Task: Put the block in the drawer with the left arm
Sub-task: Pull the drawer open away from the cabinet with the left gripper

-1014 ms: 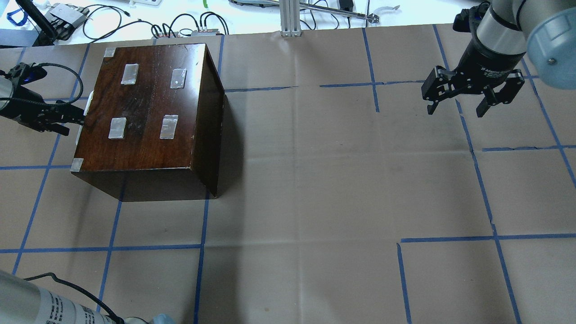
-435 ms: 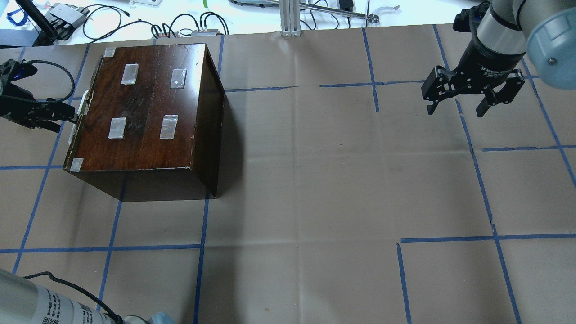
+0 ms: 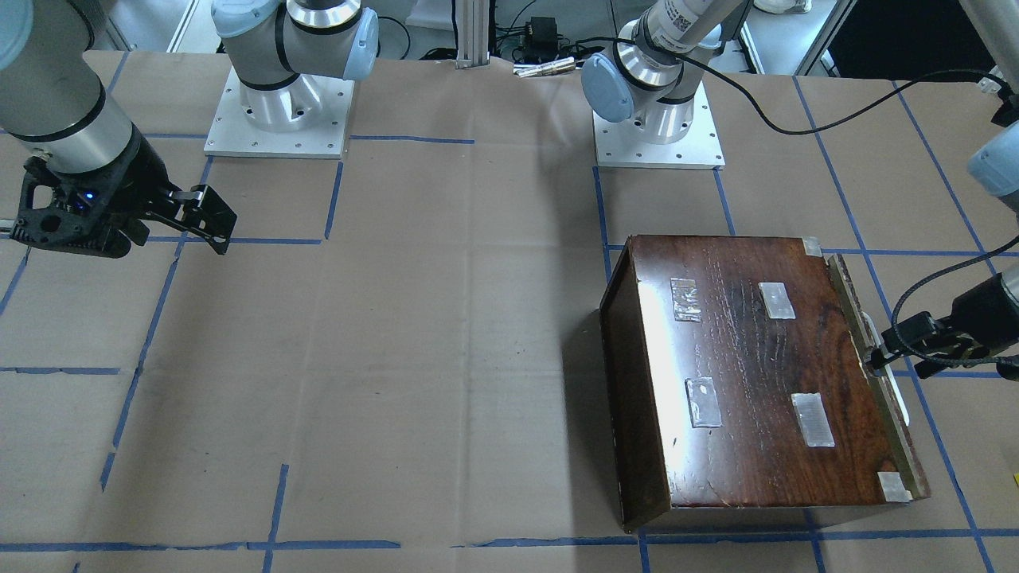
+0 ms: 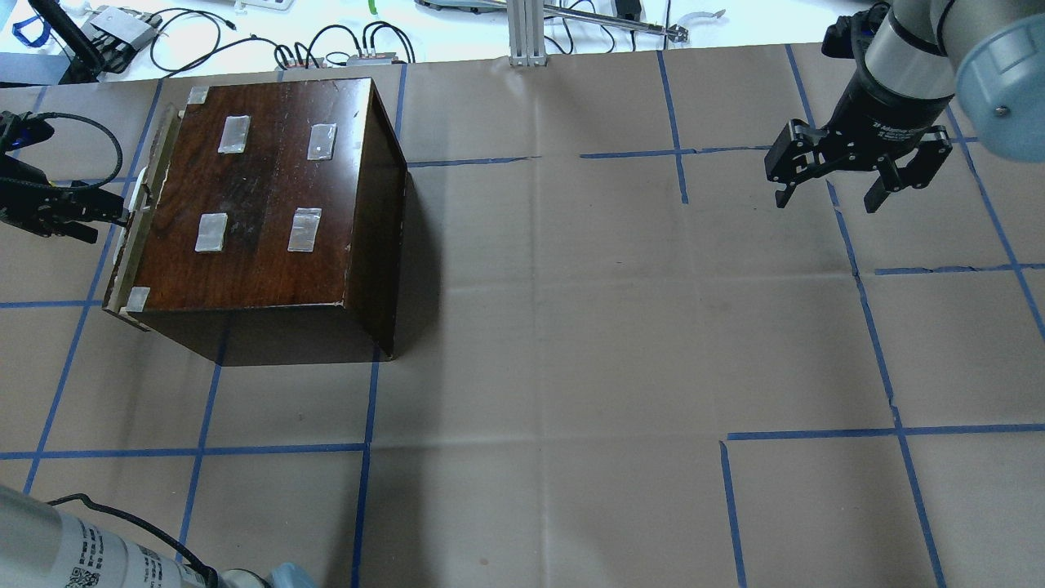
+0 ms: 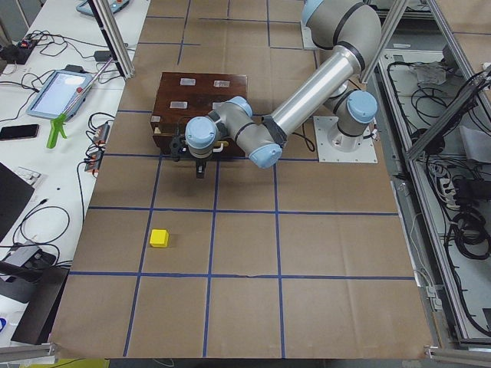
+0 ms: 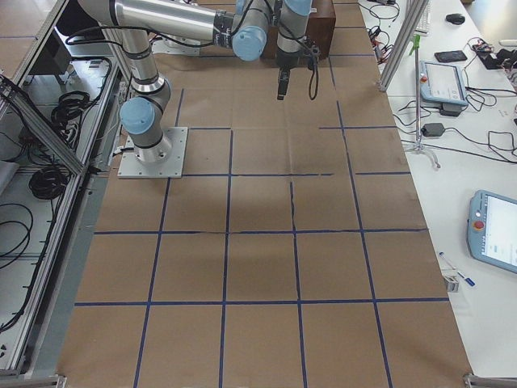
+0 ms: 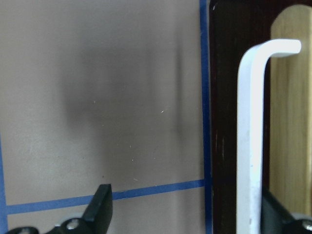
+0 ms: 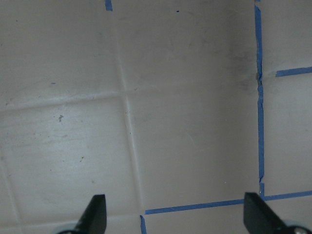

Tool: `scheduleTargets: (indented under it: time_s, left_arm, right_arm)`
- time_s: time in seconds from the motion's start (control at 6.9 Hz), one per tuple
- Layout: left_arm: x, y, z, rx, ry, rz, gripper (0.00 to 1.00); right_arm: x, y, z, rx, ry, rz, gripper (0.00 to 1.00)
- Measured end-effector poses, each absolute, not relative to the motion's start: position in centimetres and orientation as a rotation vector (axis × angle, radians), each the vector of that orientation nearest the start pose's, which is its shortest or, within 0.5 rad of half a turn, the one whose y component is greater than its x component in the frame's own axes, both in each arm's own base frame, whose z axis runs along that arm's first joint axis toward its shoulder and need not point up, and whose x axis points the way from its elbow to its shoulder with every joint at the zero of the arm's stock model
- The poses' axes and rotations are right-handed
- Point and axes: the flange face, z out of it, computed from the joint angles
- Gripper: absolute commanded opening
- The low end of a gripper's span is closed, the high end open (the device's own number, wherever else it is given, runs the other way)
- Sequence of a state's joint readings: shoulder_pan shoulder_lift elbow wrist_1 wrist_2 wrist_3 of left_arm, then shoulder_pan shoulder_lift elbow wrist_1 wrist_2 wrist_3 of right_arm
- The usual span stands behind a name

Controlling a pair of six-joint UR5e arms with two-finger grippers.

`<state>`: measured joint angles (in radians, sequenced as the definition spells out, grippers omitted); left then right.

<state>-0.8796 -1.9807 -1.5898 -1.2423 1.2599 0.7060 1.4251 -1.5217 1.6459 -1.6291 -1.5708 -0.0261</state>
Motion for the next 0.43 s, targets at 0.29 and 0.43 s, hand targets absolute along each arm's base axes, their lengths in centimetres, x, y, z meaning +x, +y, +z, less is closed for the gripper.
scheduleTargets:
  time_s: [0.29, 0.43]
  left_arm:
    - [28.6, -58.5, 28.8, -0.013, 3.424, -0.238, 0.99]
    - [29.2, -58.7, 29.0, -0.019, 3.418, -0.246, 0.99]
  right_arm:
    - [5.9, -51.7, 43.2, 0.187, 3.129, 0.103, 1.00]
    - [5.9, -51.7, 43.2, 0.187, 3.129, 0.103, 1.00]
